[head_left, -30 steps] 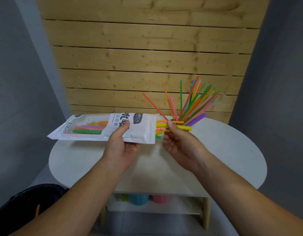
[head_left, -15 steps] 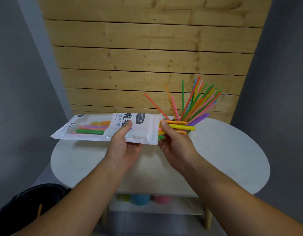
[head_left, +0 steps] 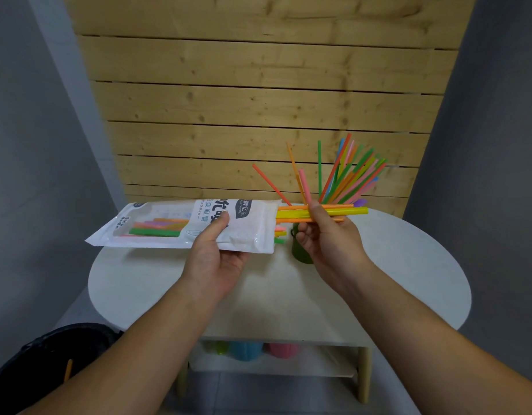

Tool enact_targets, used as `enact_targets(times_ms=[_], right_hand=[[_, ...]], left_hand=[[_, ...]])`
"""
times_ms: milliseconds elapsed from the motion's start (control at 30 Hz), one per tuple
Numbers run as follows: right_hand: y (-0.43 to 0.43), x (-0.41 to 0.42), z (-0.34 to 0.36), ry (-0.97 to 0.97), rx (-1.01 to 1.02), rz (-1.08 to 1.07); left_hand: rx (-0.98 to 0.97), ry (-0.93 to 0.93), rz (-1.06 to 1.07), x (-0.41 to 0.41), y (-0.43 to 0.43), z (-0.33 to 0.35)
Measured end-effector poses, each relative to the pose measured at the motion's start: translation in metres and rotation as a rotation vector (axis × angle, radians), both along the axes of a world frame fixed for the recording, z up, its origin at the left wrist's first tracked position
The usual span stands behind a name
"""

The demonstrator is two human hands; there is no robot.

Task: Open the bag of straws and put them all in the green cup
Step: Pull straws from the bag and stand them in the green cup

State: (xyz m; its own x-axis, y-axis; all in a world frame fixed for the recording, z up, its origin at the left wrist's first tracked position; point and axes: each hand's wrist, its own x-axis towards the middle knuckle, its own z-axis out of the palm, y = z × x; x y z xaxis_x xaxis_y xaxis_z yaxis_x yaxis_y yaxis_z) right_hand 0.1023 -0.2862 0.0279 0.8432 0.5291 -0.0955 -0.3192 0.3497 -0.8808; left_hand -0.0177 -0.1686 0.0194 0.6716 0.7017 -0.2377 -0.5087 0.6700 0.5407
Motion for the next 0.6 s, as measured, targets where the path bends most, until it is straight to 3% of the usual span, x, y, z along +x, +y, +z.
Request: enact_targets(times_ms=[333, 600], right_hand=[[0.010, -0.011, -0.011, 0.265, 0.220, 0.151], [0.013, -0.012, -0.007, 0.097, 0.114, 0.022]], left_hand=[[0.011, -0.009, -0.011, 0.002, -0.004, -0.001], [0.000, 0.000, 0.001, 0.001, 0.000, -0.001]])
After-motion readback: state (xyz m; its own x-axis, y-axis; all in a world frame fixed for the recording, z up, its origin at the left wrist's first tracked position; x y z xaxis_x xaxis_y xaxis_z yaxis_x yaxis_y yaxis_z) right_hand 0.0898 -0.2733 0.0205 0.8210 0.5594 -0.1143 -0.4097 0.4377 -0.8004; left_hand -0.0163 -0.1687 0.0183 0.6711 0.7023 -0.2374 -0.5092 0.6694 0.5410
